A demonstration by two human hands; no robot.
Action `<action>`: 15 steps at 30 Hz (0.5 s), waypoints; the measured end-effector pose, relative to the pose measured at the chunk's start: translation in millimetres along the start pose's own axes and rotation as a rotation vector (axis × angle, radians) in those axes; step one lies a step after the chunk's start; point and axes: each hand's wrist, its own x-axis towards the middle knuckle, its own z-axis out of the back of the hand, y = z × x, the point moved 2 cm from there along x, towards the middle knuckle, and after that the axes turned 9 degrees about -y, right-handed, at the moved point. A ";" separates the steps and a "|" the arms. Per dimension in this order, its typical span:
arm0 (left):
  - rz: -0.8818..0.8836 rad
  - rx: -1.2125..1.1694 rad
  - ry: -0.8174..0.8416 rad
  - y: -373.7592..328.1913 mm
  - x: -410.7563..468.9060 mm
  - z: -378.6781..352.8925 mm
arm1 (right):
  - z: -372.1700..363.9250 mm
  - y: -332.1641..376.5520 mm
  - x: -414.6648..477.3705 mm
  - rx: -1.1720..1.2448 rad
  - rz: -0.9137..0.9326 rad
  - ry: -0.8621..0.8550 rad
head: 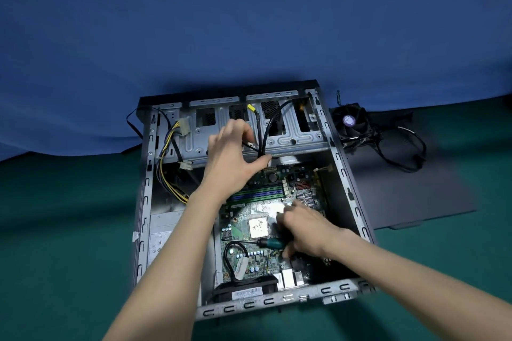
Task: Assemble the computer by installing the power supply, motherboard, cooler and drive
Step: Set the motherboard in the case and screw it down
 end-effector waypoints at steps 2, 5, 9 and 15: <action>-0.003 0.053 -0.104 -4.0 -9.0 1.5 | -8.7 0.8 1.3 -0.076 0.029 0.039; -0.043 0.288 -0.289 -12.8 -18.8 2.4 | -17.8 2.7 2.2 -0.141 0.066 0.055; -0.426 0.506 -0.342 -33.3 -32.4 -5.0 | -3.9 -4.9 -9.1 -0.010 -0.012 -0.030; -0.450 0.674 -0.238 -38.4 -45.0 -16.4 | 21.9 -14.2 -29.1 0.199 -0.153 -0.247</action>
